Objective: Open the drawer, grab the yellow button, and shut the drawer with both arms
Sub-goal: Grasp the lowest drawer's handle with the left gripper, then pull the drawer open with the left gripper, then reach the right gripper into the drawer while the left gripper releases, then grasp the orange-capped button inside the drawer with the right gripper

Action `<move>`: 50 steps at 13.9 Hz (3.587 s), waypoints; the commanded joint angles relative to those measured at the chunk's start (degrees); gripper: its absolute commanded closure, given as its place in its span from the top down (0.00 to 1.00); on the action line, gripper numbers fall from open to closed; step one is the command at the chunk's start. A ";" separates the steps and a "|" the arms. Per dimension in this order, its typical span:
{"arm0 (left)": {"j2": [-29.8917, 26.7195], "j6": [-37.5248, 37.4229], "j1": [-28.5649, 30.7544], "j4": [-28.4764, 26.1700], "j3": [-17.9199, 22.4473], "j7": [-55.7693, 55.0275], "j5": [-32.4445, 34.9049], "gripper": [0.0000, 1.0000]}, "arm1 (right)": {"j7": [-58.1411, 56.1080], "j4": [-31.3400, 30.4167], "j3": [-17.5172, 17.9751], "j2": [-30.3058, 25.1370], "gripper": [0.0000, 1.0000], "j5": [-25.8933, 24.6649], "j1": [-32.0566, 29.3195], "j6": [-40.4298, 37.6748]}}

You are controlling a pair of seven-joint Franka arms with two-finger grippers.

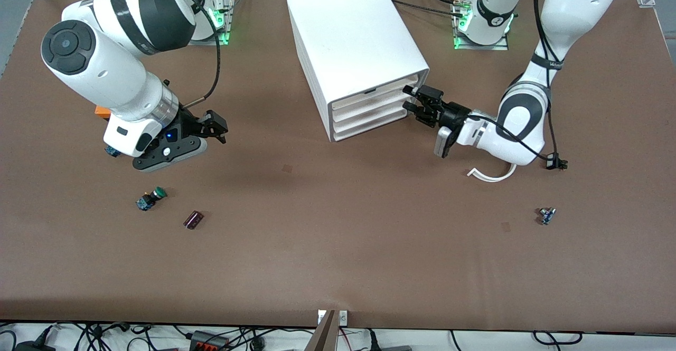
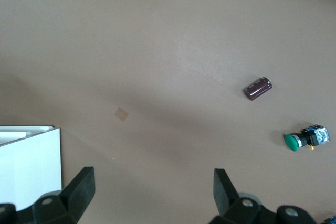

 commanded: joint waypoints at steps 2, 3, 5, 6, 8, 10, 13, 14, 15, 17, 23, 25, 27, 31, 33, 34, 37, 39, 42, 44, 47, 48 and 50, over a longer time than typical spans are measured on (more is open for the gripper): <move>-1.11 0.49 0.28 -2.56 -1.38 3.93 -1.54 0.55 | 1.49 1.27 -0.49 0.48 1.00 1.05 0.13 -0.53; -1.11 0.49 0.63 -2.82 -2.00 3.94 -1.63 0.50 | 1.58 1.27 -0.49 0.48 1.00 1.05 0.13 -0.44; -1.02 0.14 0.46 -2.83 -2.09 5.77 -1.54 0.23 | 0.97 1.35 -0.57 0.48 1.00 1.14 -0.05 -0.53; -0.93 0.14 0.28 -2.83 -2.09 5.96 -1.54 0.19 | 1.06 1.44 -0.57 0.48 1.00 1.14 -0.13 -0.44; -0.50 -0.47 0.45 -2.83 -2.09 5.96 -1.63 0.06 | 0.71 1.62 -0.84 0.56 1.00 1.14 -0.22 -0.44; 0.12 -0.83 0.89 -2.48 -2.01 5.96 -1.54 0.00 | 1.41 1.62 -0.84 0.48 1.00 1.14 -0.14 -0.44; 1.44 -0.74 0.98 -1.08 -1.92 5.26 -1.54 0.00 | 1.50 1.62 -0.84 0.65 1.00 1.22 -0.05 -0.44; 2.14 -0.83 1.50 0.24 -1.66 5.08 -1.20 0.00 | 1.50 1.62 -0.84 0.83 1.00 1.14 0.13 -0.35; 3.36 -0.83 2.12 2.08 -1.48 4.82 -1.02 0.00 | 1.58 1.79 -0.66 1.26 1.00 1.22 0.13 -0.26; 6.87 -0.92 3.52 7.08 -1.30 3.59 -0.58 0.00 | 1.24 4.76 -0.40 3.36 1.00 1.57 0.39 0.35; 13.22 -0.92 5.90 20.45 -1.13 -2.99 4.51 0.01 | 1.32 10.84 -0.57 8.91 1.00 10.54 4.59 4.38; 13.13 -0.92 5.73 20.47 -1.13 -2.57 4.78 0.35 | 5.16 10.93 -0.57 9.96 1.00 10.45 6.88 7.11; 12.69 -1.00 6.25 20.20 -1.13 -3.09 4.87 1.00 | 11.31 11.80 -0.57 11.10 1.00 9.84 10.31 9.83; 10.42 -6.70 8.80 23.70 -0.78 -12.10 6.70 1.00 | 14.59 17.34 -0.75 14.62 1.00 8.96 14.79 10.63; 9.01 -9.78 9.33 29.23 -0.78 -23.34 12.31 1.00 | 16.08 18.93 -1.01 15.68 1.00 8.87 17.34 12.65; 8.39 -11.80 9.33 32.91 -0.78 -29.49 15.82 1.00 | 17.04 19.28 -1.01 16.12 0.98 8.87 18.31 14.14; 6.90 -16.38 9.15 41.19 -1.56 -47.69 27.77 1.00 | 21.34 19.37 -1.10 18.66 0.89 8.87 22.17 19.14; 4.44 -16.39 8.11 42.26 -1.92 -54.39 36.38 1.00 | 24.77 20.42 -1.45 20.51 0.82 6.17 24.90 20.83; 1.19 -16.30 4.07 43.49 -2.01 -57.76 55.61 1.00 | 30.65 22.53 -1.63 23.32 0.80 0.28 28.42 20.57; 0.30 -15.86 3.18 43.84 -1.92 -57.76 64.25 1.00 | 32.87 23.41 -1.54 25.08 0.79 -4.03 30.00 20.30; 0.21 -14.37 3.70 47.09 -1.48 -57.59 66.13 1.00 | 32.96 23.59 -1.63 26.31 0.78 -5.02 31.32 20.30; 0.21 -14.02 3.88 47.36 -1.39 -57.33 66.04 1.00 | 33.57 23.68 -1.63 26.32 0.77 -5.02 31.68 20.30; 0.65 -12.18 3.79 49.89 -0.96 -57.67 66.13 1.00 | 34.28 24.64 -1.54 26.84 0.77 -5.02 32.20 20.22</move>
